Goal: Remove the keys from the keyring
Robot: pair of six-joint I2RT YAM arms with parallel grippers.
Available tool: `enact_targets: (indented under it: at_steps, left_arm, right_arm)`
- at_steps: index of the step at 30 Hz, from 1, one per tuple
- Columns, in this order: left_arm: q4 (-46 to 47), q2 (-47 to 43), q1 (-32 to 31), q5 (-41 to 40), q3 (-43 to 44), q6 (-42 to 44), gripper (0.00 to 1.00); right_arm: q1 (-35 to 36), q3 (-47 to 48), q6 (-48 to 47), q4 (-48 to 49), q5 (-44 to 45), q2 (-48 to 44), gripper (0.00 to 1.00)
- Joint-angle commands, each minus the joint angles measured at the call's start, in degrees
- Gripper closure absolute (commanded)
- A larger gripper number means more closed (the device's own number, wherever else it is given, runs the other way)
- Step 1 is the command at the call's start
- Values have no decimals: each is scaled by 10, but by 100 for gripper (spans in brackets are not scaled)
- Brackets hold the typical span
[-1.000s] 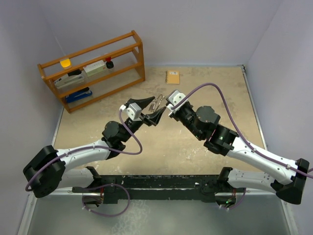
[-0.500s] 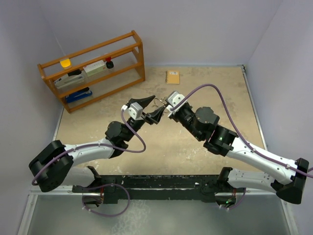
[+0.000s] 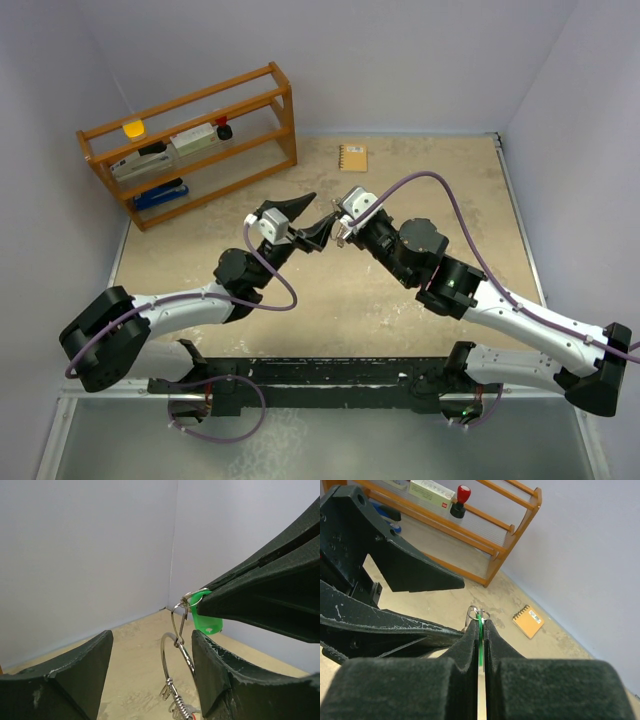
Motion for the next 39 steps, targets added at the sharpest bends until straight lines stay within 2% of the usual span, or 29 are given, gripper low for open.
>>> enact_targets:
  at_steps: [1,7,13,21,27,34,39]
  left_arm:
    - [27,-2,-2,-4,24,-10,39]
    - [31,5,-2,-6,29,-5,40]
    - [27,8,-2,-5,31,3,51]
    - [24,8,-2,-1,28,8,55]
    - [21,6,-2,6,29,14,64]
    - [15,-2,-2,28,29,18,82]
    - [10,-17,-2,38,28,22,90]
  right_arm:
    - [6,5,2,44,7,-6,100]
    - [7,8,1,43,4,-4,100]
    - [8,8,1,47,5,0,100]
    - [8,7,-2,50,5,1,100]
    - [8,5,-2,50,8,-1,100]
    - [8,0,-1,51,12,-6,100]
    - [8,-4,2,48,15,-8,100]
